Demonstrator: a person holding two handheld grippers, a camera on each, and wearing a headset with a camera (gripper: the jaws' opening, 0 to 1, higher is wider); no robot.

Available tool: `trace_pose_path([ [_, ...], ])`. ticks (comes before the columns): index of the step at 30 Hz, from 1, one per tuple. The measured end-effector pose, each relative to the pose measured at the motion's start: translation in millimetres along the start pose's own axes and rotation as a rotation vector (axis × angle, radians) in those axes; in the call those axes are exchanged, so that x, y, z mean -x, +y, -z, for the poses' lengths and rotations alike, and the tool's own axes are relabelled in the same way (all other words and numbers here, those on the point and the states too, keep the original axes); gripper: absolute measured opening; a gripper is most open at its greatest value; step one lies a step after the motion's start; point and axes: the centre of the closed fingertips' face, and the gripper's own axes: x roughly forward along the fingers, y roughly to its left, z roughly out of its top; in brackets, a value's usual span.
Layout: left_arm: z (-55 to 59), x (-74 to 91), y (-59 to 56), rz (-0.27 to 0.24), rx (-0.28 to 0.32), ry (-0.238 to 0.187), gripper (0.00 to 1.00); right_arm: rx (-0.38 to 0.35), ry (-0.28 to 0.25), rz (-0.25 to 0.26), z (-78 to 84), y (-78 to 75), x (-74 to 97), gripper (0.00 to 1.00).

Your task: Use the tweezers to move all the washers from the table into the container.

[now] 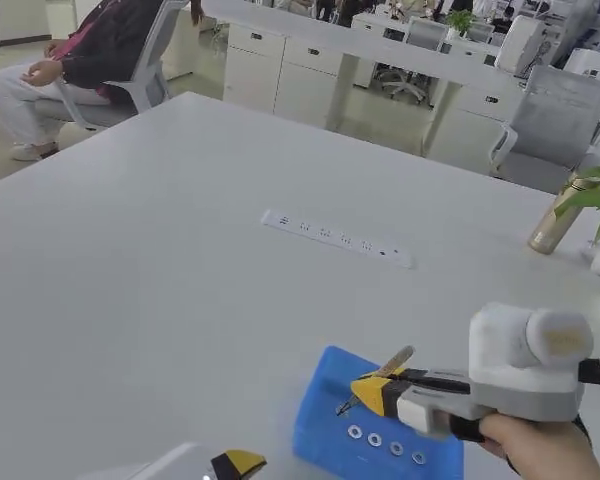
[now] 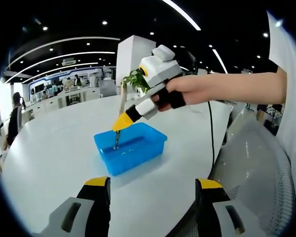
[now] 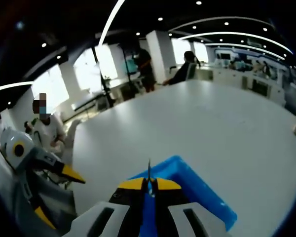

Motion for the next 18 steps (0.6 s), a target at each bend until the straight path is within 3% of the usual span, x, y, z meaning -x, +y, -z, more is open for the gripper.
trace_pose_path([
  [5, 1.2, -0.4, -0.3, 0.003, 0.0, 0.006, 0.7, -0.007, 0.036, 0.007, 8.3, -11.5, -14.4, 0.03],
  [11, 2.5, -0.7, -0.4, 0.006, 0.001, 0.013, 0.7, -0.001, 0.075, 0.0, 18.8, -11.8, -26.5, 0.03],
  [18, 2.9, -0.5, -1.0, 0.007, 0.003, 0.017, 0.69, 0.0, 0.084, 0.009, 22.0, -14.9, -28.6, 0.03],
])
